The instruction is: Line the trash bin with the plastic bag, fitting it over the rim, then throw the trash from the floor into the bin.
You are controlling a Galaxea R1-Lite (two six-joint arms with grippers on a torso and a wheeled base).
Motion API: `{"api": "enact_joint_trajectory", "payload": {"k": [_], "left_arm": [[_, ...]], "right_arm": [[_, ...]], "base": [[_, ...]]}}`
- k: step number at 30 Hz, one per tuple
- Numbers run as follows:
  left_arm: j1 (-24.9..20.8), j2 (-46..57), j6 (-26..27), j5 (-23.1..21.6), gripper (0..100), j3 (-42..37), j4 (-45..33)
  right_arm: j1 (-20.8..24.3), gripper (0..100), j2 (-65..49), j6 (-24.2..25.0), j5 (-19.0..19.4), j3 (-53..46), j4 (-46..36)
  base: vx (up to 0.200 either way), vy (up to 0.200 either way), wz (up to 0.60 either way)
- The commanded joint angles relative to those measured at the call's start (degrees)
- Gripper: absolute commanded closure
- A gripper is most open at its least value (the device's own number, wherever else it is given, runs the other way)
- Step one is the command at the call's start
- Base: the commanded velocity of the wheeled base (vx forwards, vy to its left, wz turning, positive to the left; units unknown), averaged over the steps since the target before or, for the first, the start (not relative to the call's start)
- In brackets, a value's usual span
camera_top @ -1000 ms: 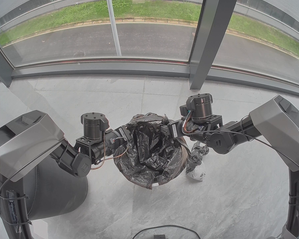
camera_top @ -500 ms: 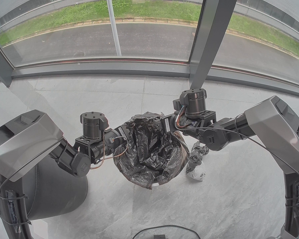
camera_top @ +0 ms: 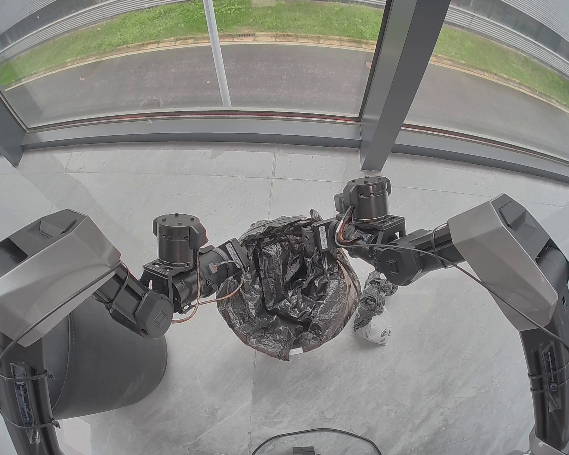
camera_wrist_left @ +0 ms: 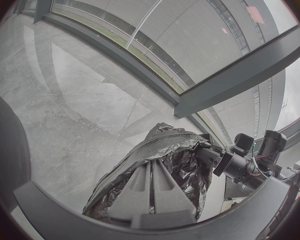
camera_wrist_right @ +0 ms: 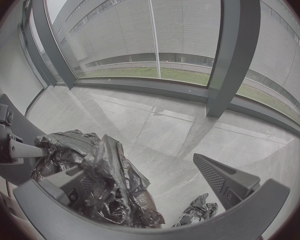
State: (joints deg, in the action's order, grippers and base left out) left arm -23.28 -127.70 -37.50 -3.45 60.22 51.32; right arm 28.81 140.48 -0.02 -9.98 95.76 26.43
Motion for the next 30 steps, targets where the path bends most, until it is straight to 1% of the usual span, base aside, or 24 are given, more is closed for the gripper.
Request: {"api": "enact_joint_trajectory", "payload": {"k": [1, 9, 17, 30], "left_arm": [[0.1, -0.1, 0.0, 0.0, 100, 0.0, 0.0], [0.1, -0.5, 0.0, 0.0, 100, 0.1, 0.0], [0.5, -0.8, -0.1, -0.2, 100, 0.2, 0.1], [1.7, -4.1, -0.2, -1.1, 100, 1.3, 0.0]], "right_arm": [[-0.9, 0, 1.3, -0.1, 0.2, 0.7, -0.1], [-2.4, 0, 3.4, -0.1, 0.2, 2.2, 0.0], [-2.4, 0, 6.6, -0.1, 0.0, 5.1, -0.1], [-2.9, 0, 6.6, -0.1, -0.1, 5.1, -0.2]], "base": [[0.0, 0.0, 0.0], [0.0, 0.0, 0.0], [0.0, 0.0, 0.0], [0.0, 0.0, 0.0]]}}
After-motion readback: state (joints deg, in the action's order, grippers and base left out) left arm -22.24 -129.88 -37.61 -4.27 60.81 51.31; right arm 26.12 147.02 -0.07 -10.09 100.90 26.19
